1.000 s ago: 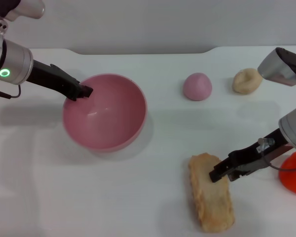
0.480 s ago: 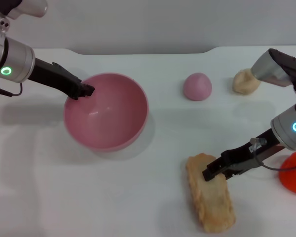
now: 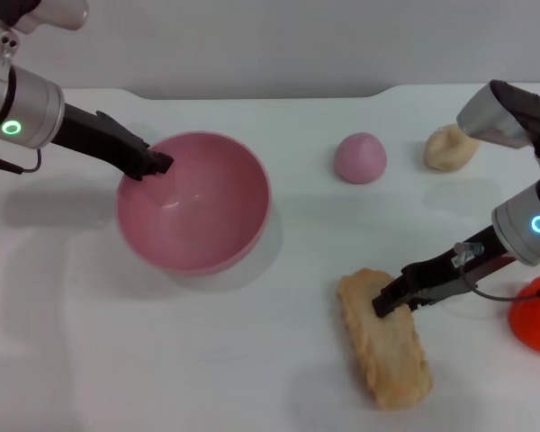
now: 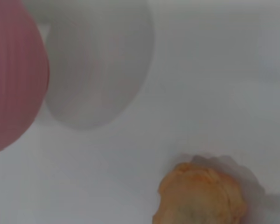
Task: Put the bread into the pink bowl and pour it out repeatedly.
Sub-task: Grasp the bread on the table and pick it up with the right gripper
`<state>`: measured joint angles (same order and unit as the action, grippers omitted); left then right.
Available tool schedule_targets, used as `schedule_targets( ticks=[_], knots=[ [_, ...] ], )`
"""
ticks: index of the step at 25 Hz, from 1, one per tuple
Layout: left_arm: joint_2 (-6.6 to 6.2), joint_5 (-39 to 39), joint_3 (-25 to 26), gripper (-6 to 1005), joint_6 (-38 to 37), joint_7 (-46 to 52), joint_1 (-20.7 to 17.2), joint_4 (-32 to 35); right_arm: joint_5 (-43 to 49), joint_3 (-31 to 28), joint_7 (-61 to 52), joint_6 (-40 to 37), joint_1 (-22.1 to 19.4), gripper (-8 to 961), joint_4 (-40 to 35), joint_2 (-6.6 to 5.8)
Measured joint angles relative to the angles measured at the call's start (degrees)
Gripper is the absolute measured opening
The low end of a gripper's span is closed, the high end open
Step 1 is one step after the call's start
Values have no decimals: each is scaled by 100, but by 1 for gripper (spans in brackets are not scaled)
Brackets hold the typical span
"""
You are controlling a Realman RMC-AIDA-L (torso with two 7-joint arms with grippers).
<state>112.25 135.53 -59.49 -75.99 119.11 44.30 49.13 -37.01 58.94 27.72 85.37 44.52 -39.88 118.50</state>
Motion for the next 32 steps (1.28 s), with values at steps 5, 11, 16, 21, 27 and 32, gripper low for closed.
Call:
schedule_targets(
  ticks=[5,11,16,21,27,32],
  knots=[
    [-3,0,0,75,17,-1,0,0,0,41,38,-46,14,378,-53,-2],
    [-3,0,0,75,36,-2,0,0,22,54,74,-49,62,348,-86,-10],
    [-3,0,0,75,47,-1,0,1,47,144,89,-96,91,317,-89,-11],
    [1,0,0,75,59,-12,0,14,20,150,154,-123,108,275,-123,-12],
    [0,-1,34,76,37,4,38,17,9,133,235,-138,77,223,-348,-11],
    [-12,-1,49,76,29,40,48,18,-117,125,290,-220,-52,172,-586,0]
  ],
)
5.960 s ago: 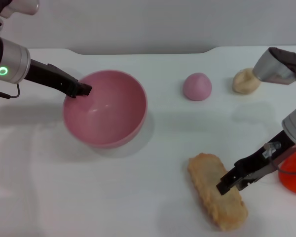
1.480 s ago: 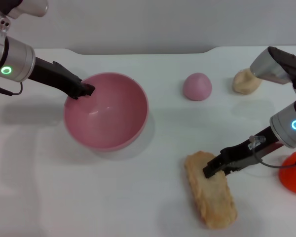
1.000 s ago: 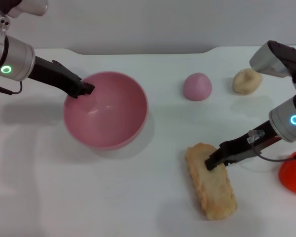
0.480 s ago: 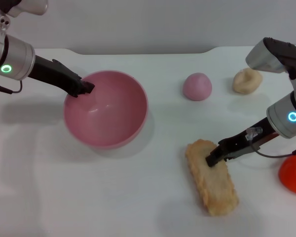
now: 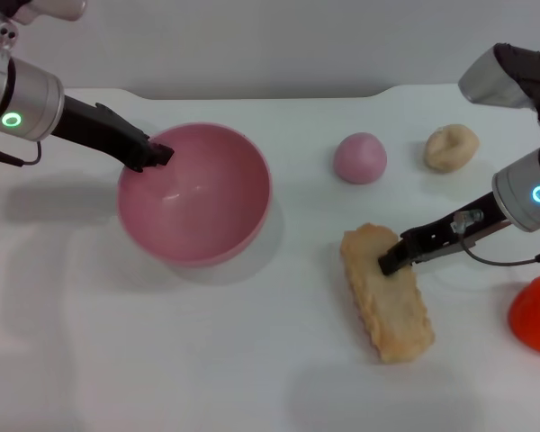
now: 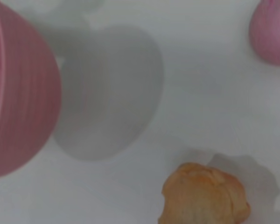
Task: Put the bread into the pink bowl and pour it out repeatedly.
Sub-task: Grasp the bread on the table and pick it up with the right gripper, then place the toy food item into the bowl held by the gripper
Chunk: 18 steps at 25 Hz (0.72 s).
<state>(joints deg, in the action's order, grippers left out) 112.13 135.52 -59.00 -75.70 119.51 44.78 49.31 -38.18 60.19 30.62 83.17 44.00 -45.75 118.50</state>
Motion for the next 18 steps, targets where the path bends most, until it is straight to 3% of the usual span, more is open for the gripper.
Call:
schedule_targets(
  ticks=[8,18],
  knots=[
    [-10,0,1,76,-23,16,13,0,-323,-71,115,-197,-275,142,-363,-3],
    [-25,0,-27,76,-24,20,24,0,-1594,-518,703,-612,-853,133,-2398,0]
  ],
)
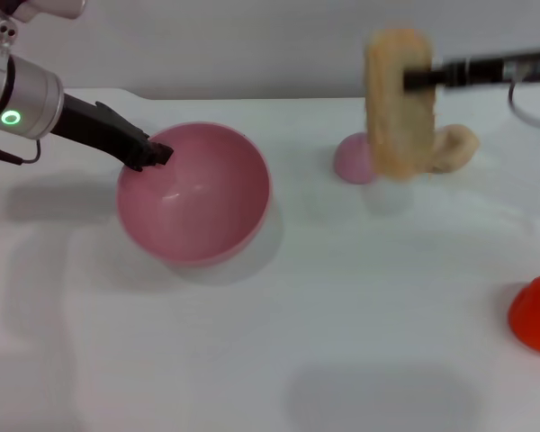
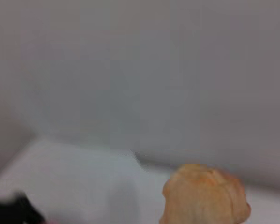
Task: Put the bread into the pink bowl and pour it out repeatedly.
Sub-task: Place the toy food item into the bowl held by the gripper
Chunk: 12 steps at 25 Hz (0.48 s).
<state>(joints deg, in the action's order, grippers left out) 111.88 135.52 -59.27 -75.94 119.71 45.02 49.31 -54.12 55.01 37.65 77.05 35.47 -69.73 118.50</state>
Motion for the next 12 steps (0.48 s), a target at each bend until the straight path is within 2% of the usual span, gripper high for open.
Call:
schedule_targets(
  ticks=[6,9,12],
  knots=[
    [61,120,-12,76,10,3,73,0,-789,35,246,-256,25,123,-1152,19],
    [80,129,-11,77,6,13,112,0,-1040,305,273,-383,109,121,-1489,22],
    [88,131,-9,77,8,39,138,0,-1294,782,325,-514,181,120,-1511,37]
  ],
)
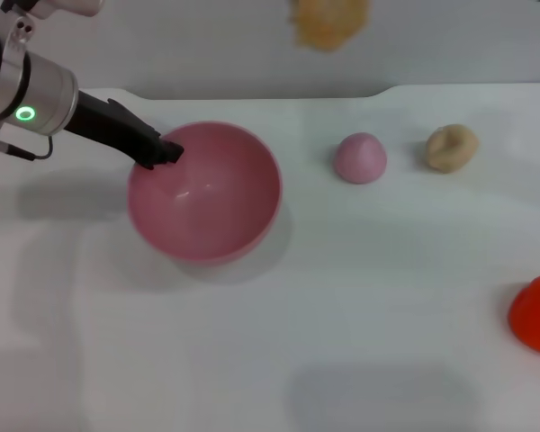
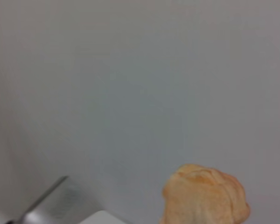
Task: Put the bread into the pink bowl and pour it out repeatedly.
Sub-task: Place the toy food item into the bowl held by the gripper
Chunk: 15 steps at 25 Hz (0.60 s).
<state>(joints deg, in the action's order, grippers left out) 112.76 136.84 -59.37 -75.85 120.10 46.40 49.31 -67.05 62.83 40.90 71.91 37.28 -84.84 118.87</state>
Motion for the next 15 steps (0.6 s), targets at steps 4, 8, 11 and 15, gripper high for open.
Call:
schedule_targets(
  ticks=[4,8,11,15],
  knots=[
    [8,1,-3,77,17,45,11,0,-56,726,10,-111,20,117,300,18],
    [19,1,38,77,23,60,17,0,-82,1080,80,-252,20,115,791,19],
    [34,2,51,77,13,95,34,0,-223,1311,289,-377,15,114,1304,15],
    [63,1,38,77,11,113,74,0,-316,1525,543,-421,101,113,1779,8]
  ],
)
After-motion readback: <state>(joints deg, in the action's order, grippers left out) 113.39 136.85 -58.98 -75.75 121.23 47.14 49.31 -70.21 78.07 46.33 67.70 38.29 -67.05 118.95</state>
